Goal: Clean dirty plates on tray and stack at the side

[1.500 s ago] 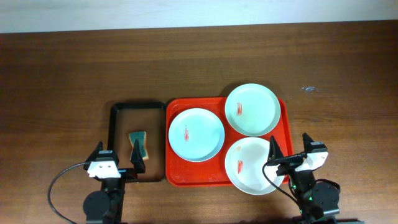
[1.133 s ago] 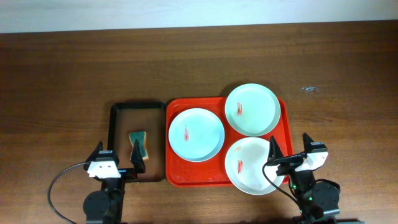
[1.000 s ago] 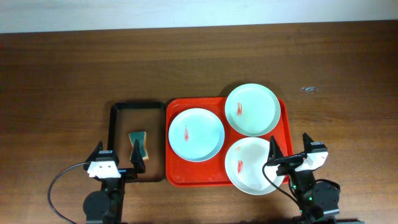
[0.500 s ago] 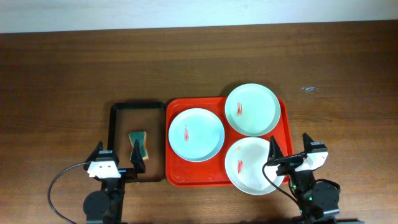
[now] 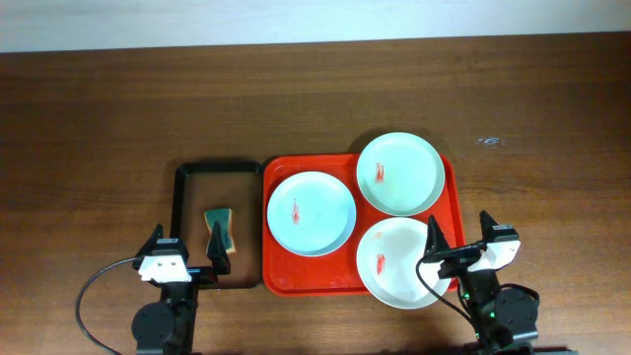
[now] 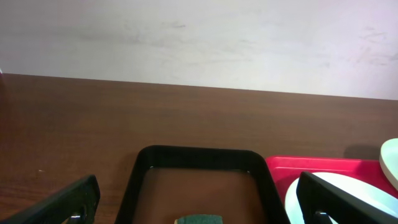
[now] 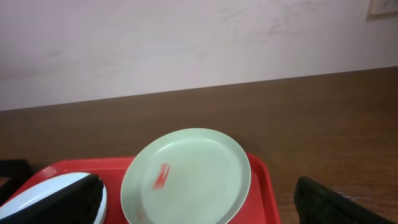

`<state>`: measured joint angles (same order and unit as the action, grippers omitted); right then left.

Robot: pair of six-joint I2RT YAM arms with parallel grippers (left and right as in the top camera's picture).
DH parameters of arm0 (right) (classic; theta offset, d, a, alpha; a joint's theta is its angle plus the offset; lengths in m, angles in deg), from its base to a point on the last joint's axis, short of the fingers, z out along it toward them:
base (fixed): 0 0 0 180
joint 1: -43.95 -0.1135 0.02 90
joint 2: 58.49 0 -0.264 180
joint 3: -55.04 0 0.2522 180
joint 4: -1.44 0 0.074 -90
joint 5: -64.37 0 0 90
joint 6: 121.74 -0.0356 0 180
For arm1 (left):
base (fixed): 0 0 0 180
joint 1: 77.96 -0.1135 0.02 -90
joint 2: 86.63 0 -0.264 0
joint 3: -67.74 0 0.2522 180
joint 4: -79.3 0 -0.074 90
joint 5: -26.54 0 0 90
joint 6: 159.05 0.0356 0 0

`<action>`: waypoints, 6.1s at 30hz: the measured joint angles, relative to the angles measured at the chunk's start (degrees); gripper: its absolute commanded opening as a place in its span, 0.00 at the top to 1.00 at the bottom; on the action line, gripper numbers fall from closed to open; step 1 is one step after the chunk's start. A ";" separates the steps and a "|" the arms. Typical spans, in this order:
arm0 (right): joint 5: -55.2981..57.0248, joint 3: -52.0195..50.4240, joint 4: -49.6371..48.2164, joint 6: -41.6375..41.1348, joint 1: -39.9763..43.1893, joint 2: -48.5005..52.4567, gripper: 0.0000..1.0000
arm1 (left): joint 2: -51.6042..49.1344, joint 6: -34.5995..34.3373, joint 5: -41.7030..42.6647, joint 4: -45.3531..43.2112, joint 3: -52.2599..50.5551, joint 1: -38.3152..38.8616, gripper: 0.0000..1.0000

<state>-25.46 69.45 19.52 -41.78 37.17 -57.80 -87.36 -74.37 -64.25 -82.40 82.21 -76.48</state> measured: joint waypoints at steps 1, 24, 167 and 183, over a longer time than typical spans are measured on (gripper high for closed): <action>0.00 0.00 0.00 0.00 0.00 0.00 0.02 | 0.00 0.00 0.00 0.00 0.00 0.02 0.01; -4.79 5.55 8.98 -6.75 0.02 0.02 0.01 | 0.00 0.00 0.17 0.00 0.00 0.02 0.01; -6.95 56.57 22.75 -21.66 -21.16 100.65 0.96 | -91.60 -2.19 16.06 45.77 67.45 13.53 1.00; -7.30 56.81 24.59 -21.46 -21.14 100.65 0.96 | -99.86 -12.74 10.58 39.08 67.52 21.29 1.00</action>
<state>-32.76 126.26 44.10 -63.24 16.03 42.85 -187.23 -87.11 -53.68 -43.32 149.73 -55.19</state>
